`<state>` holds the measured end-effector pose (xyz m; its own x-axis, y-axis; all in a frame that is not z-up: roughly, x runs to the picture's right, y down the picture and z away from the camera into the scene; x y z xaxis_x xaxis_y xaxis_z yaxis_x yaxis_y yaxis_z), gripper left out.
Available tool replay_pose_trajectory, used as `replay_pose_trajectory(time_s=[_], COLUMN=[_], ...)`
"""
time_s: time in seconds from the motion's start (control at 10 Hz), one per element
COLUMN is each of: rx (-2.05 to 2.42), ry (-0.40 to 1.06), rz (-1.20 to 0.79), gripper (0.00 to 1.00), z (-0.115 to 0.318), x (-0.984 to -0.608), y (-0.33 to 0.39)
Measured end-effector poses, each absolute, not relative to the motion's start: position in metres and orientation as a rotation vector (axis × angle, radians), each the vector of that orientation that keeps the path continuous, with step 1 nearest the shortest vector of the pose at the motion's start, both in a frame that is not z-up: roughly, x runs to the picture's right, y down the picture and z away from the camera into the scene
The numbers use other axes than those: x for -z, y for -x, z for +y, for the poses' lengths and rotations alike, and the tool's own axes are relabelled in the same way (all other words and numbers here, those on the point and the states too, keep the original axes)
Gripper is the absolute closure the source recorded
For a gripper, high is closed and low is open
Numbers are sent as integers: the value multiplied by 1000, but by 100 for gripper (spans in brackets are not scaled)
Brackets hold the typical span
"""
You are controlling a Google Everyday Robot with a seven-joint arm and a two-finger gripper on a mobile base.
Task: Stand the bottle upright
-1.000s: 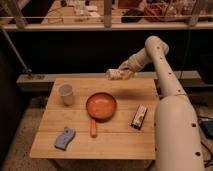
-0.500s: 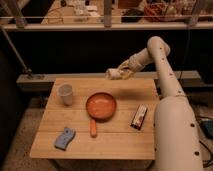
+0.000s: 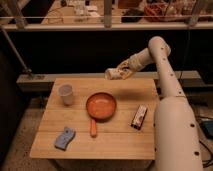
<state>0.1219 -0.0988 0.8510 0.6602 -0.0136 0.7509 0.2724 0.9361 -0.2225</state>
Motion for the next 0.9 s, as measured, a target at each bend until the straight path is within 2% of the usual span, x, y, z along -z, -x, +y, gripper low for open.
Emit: replay_pose_trajectory(time_s=[0.2,0.5,0.9], rx=[183,262,406], ry=[325,283,262], rz=[-844,-694,-662], gripper=[99,99,99], z=[-97,-86,-65], x=[-850,-846,-846], y=[-120,-120,-124])
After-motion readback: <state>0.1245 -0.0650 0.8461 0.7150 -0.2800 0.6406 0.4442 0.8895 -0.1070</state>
